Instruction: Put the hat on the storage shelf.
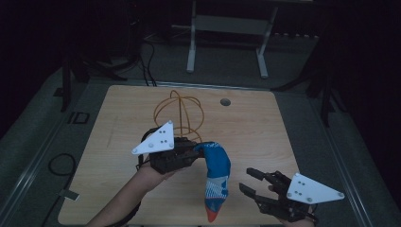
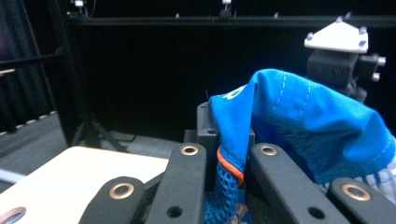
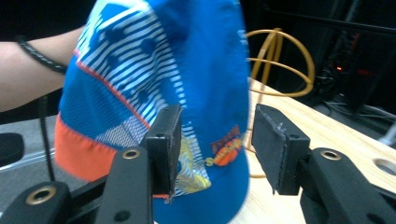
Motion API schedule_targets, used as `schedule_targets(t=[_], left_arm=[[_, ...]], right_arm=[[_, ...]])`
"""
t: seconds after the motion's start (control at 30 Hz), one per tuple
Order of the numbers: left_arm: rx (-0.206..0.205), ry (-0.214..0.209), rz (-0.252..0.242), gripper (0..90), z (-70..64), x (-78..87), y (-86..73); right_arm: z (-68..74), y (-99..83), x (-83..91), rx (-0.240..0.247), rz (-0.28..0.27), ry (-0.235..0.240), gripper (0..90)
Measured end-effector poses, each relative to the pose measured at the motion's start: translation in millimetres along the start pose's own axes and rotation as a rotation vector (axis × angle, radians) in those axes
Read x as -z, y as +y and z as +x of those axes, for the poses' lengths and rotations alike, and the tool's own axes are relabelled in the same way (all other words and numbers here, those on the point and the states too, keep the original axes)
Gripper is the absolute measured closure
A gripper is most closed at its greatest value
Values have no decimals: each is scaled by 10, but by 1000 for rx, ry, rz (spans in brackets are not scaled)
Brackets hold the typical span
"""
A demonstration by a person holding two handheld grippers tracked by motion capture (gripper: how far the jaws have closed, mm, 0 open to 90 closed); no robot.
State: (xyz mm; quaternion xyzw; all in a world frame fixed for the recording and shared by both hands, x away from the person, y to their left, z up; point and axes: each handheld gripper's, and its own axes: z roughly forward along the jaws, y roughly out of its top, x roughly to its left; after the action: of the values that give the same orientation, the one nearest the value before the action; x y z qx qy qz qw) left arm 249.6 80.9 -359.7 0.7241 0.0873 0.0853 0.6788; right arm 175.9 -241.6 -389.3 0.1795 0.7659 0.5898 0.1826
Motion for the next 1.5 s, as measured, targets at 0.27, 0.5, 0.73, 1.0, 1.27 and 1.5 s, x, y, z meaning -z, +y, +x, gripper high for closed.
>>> schedule_targets(t=[0.27,0.5,0.73,1.0,1.27,1.5], left_arm=[[4,-15,4,879,-16,-5,-49],[10,-7,11,878,-29,-48,-80],[16,-7,9,878,-28,-55,-78],[21,-13,14,878,-19,-56,-102],[27,0,24,874,1,0,-130],[14,0,70,873,0,59,-165]], right_arm=[[99,64,-256,40,11,44,498],[128,121,-390,60,2,39,506],[137,126,-408,65,-7,11,710],[143,164,-383,85,-12,-3,900],[153,184,-320,83,-33,-18,900],[96,220,-238,70,-52,-29,900]])
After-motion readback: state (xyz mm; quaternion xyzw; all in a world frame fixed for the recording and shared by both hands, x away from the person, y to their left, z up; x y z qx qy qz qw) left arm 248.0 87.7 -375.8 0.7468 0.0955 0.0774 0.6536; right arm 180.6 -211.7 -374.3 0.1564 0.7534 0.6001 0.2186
